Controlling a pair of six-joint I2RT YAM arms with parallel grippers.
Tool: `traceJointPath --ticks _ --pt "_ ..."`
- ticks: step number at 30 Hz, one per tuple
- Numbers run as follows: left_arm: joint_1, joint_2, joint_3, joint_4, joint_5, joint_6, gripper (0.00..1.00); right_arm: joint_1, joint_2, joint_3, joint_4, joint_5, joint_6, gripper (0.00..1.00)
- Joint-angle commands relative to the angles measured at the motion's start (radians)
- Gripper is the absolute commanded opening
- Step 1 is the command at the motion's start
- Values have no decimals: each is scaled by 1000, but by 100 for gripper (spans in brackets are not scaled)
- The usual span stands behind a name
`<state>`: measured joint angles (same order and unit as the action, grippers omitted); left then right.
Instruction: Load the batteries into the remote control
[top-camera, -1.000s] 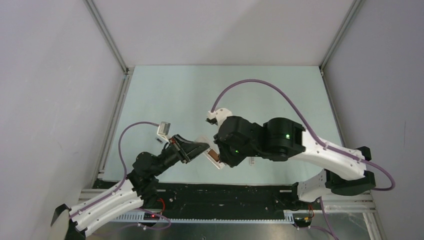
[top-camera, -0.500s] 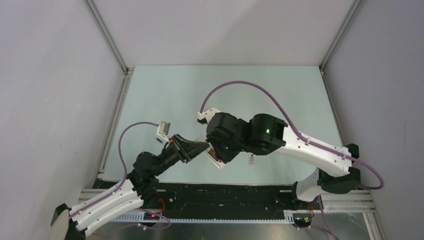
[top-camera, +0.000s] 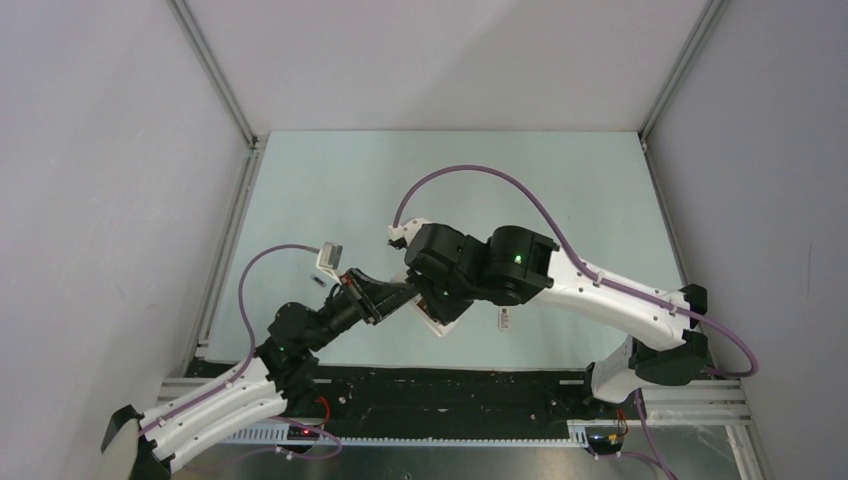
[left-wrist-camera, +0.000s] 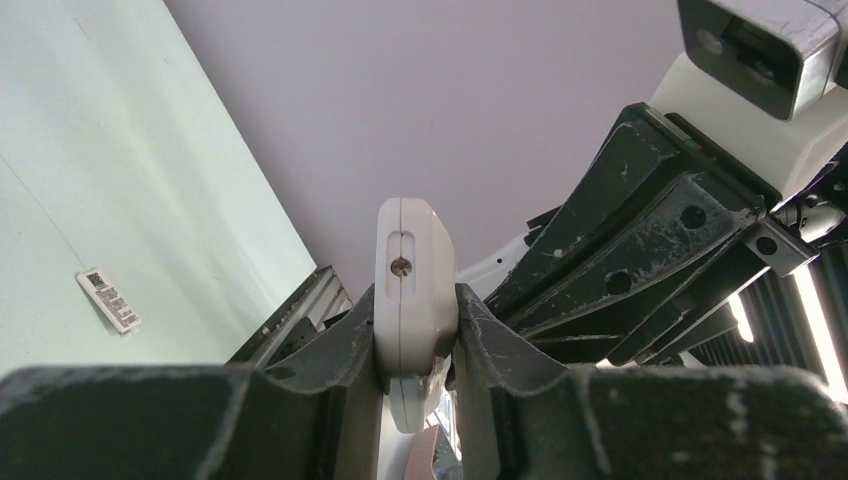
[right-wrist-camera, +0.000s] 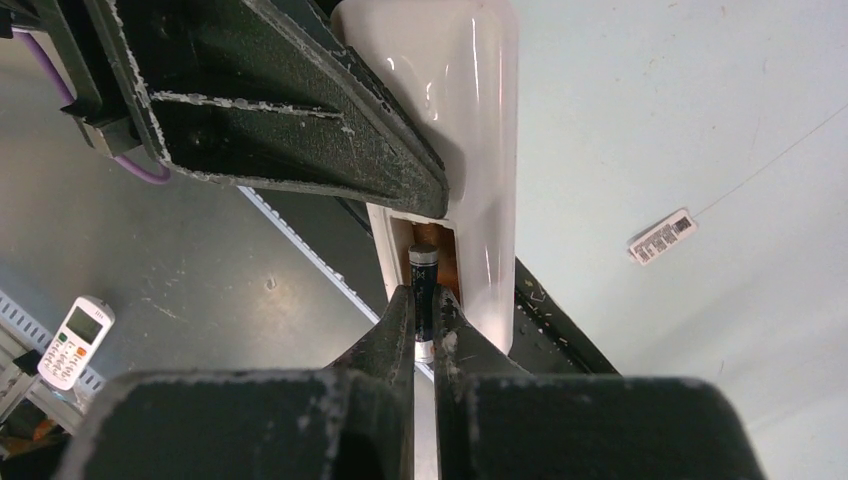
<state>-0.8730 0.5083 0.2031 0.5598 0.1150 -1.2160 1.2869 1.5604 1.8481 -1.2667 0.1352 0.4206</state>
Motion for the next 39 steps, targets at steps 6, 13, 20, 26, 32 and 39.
traceJointPath --ticks 6,13,20,26,32,39 --pt "-3 -16 -5 50 -11 -17 0 -6 16 -6 24 -13 -21 0" --pt "-4 -24 -15 49 -14 -33 0 -9 23 -8 28 3 -25 0" --pt "-3 -25 -22 49 -18 -43 0 -24 7 -36 65 -25 -20 0" --pt "-4 -19 -22 50 -20 -46 0 -35 -3 -64 95 -52 -16 0" --pt "-4 -14 -24 49 -21 -47 0 -40 -19 -86 113 -63 -11 6" --pt "-4 -7 -27 50 -26 -44 0 -50 -47 -109 131 -73 -3 10"
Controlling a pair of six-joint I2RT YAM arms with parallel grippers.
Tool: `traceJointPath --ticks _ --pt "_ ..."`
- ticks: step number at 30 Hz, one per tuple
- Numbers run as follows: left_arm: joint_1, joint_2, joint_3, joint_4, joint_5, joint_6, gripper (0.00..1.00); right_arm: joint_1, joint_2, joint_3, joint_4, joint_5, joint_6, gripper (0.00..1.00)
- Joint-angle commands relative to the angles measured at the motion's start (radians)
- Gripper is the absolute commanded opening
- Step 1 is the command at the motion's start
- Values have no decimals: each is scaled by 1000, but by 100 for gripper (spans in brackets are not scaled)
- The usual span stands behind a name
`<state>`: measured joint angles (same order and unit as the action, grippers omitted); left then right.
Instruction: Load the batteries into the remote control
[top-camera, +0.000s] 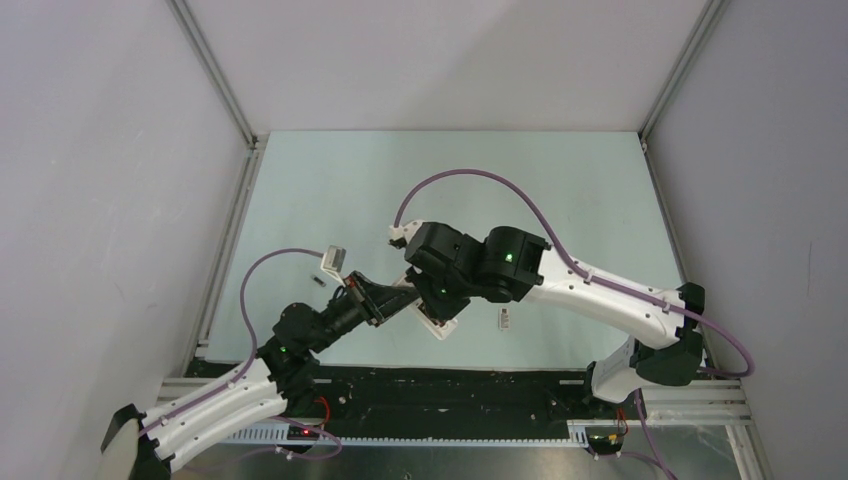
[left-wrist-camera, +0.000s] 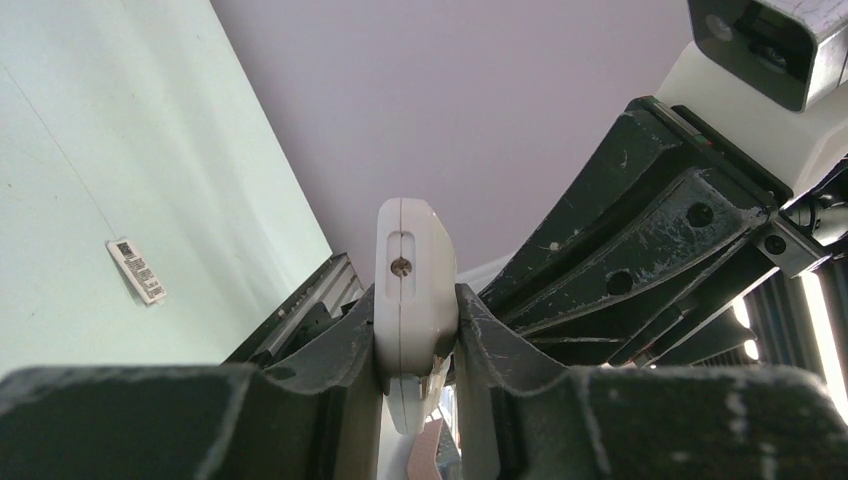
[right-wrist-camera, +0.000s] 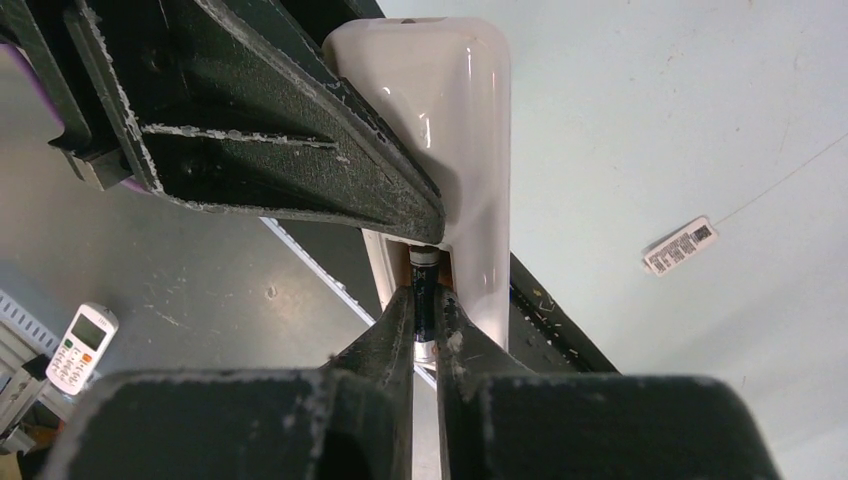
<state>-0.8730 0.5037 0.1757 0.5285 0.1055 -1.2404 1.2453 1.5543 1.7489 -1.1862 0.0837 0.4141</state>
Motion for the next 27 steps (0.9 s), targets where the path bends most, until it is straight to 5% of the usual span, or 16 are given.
traceJointPath --ticks 1,27 --pt "-4 -2 1 81 -16 -20 0 -11 -44 -11 53 -24 4 11" --pt "-3 -1 -4 81 -13 -31 0 -21 -96 -62 77 -31 18 18"
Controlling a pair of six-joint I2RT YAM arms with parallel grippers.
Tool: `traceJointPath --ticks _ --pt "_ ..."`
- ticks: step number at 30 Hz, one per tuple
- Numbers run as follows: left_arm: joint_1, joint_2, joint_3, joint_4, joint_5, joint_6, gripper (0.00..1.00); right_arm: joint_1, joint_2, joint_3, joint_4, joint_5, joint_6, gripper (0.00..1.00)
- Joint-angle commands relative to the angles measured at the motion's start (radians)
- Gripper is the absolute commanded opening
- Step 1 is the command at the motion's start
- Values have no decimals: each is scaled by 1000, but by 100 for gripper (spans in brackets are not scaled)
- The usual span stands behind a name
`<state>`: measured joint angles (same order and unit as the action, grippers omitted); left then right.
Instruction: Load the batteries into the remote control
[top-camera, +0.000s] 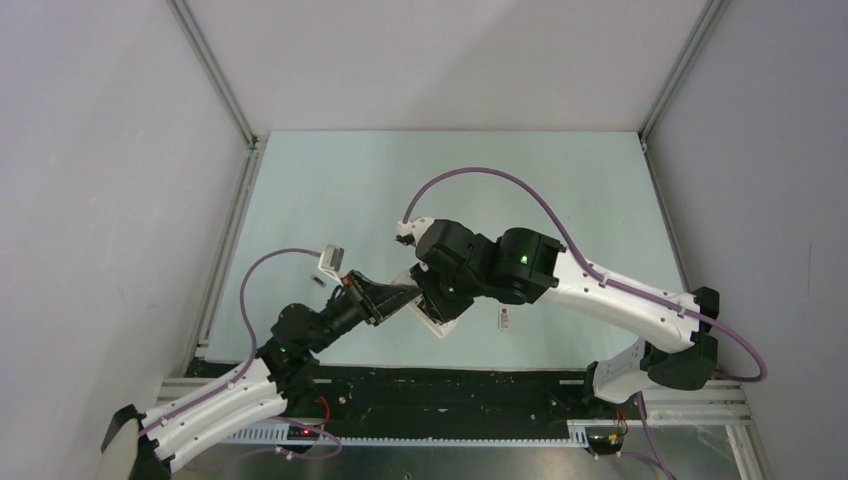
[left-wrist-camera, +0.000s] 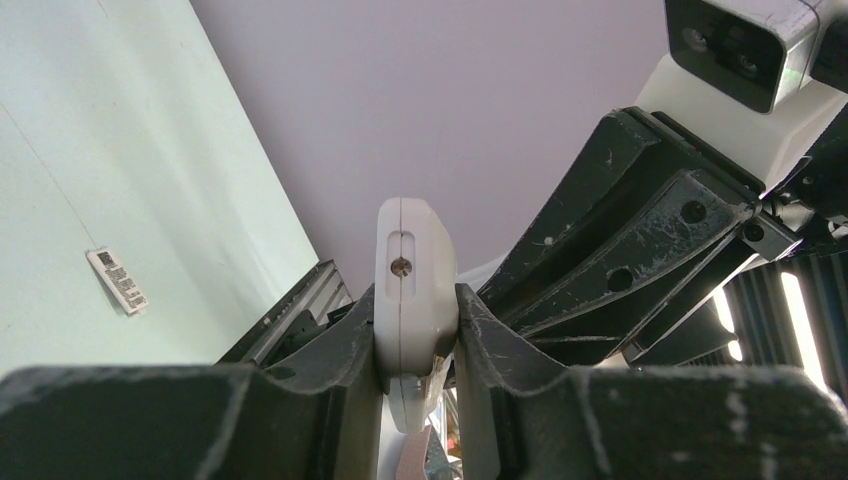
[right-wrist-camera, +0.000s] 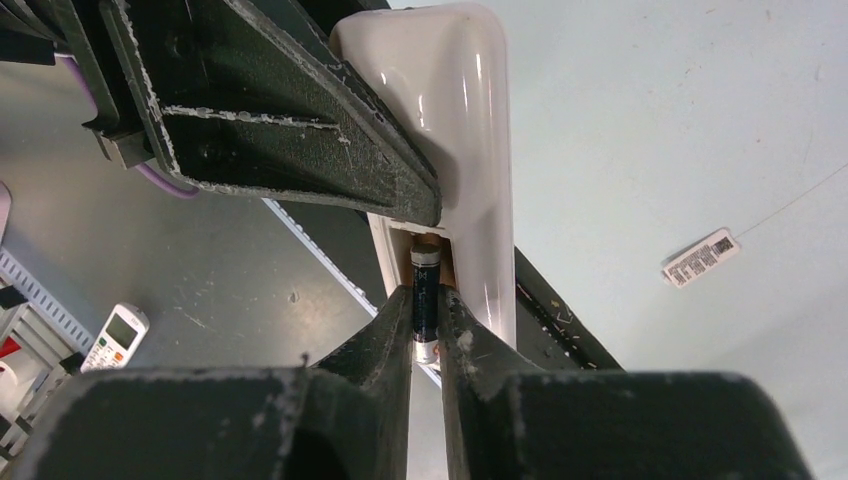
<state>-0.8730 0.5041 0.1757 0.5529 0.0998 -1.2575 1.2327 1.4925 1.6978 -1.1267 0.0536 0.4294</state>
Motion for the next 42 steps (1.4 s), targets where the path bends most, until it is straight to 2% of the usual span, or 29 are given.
traceJointPath --ticks 1,33,42 --pt "-4 2 -3 56 -6 -17 0 -9 -35 -12 18 -1 3 19" --pt "-5 40 -16 56 -10 -58 0 -20 -39 2 61 30 -11 31" --pt "-3 38 -43 56 -42 -97 0 -8 -122 -41 93 39 -54 32"
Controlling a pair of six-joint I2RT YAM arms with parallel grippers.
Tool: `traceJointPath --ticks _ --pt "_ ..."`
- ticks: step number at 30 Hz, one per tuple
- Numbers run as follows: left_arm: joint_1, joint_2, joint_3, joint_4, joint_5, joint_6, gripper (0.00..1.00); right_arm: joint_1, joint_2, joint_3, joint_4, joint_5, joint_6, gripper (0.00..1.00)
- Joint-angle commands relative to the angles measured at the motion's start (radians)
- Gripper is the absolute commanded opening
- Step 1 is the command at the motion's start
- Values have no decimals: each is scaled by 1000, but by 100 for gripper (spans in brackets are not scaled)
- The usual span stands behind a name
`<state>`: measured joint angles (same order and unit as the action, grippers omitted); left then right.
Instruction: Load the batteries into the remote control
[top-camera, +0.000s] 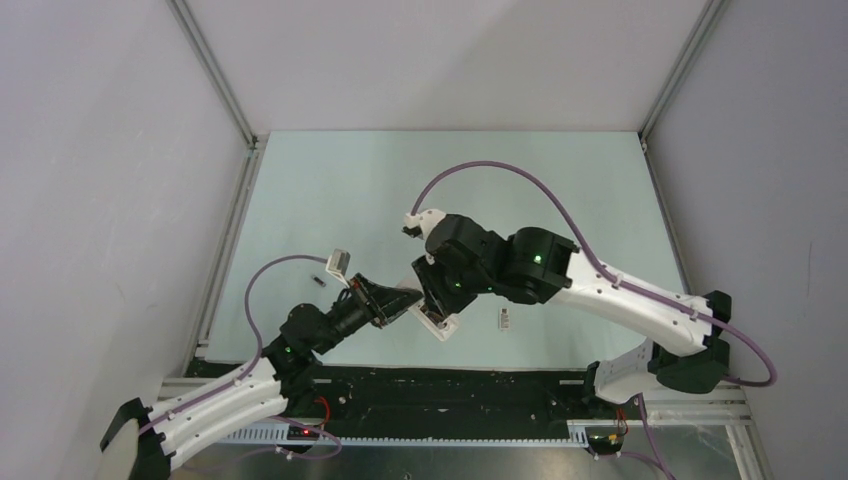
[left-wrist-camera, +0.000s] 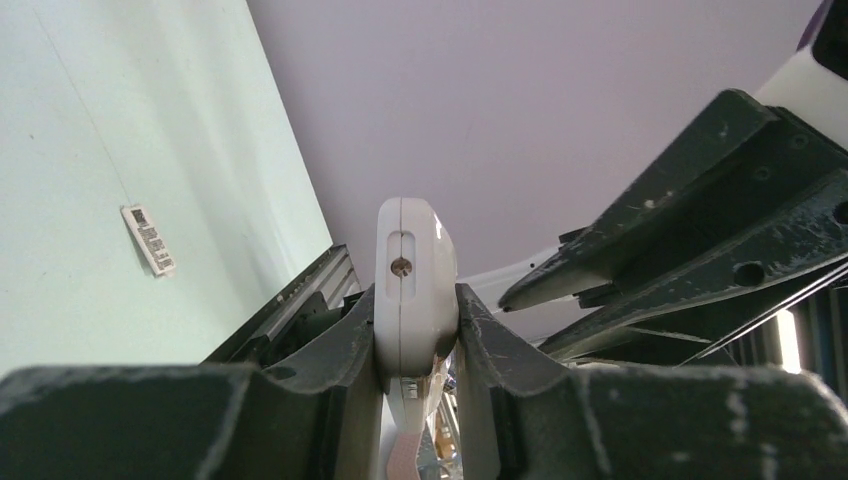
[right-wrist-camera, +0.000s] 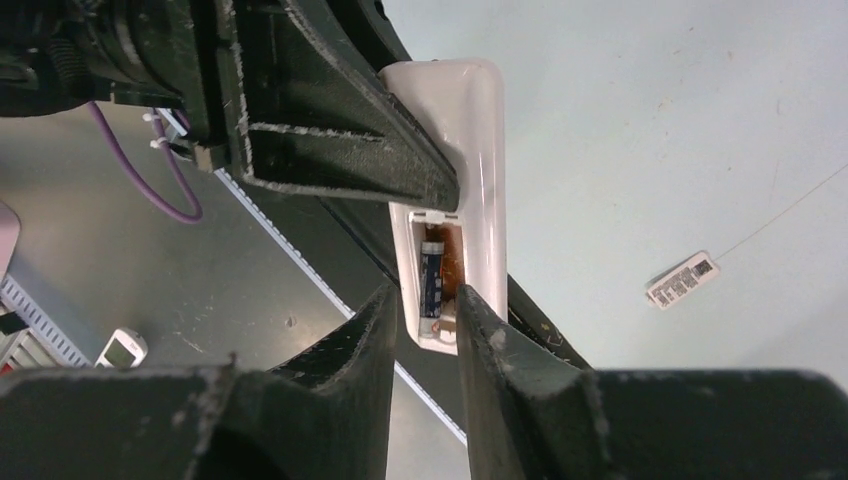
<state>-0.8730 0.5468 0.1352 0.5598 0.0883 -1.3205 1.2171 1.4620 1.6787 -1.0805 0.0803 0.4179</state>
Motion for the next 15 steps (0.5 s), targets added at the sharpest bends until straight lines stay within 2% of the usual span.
traceJointPath --ticks 1,7,10,14,15 --pt "-3 -3 -3 49 -30 -36 0 19 -114 -33 57 12 -52 32" --pt "-4 -3 3 50 -27 -71 0 98 -250 -220 150 42 -122 27" --pt "-3 -2 10 49 -10 -100 0 153 -332 -314 267 61 -213 29" --pt "-4 12 24 50 38 -146 0 160 -449 -387 360 -48 -382 32" --pt "-4 17 27 49 49 -155 0 160 -464 -401 382 -115 -417 33"
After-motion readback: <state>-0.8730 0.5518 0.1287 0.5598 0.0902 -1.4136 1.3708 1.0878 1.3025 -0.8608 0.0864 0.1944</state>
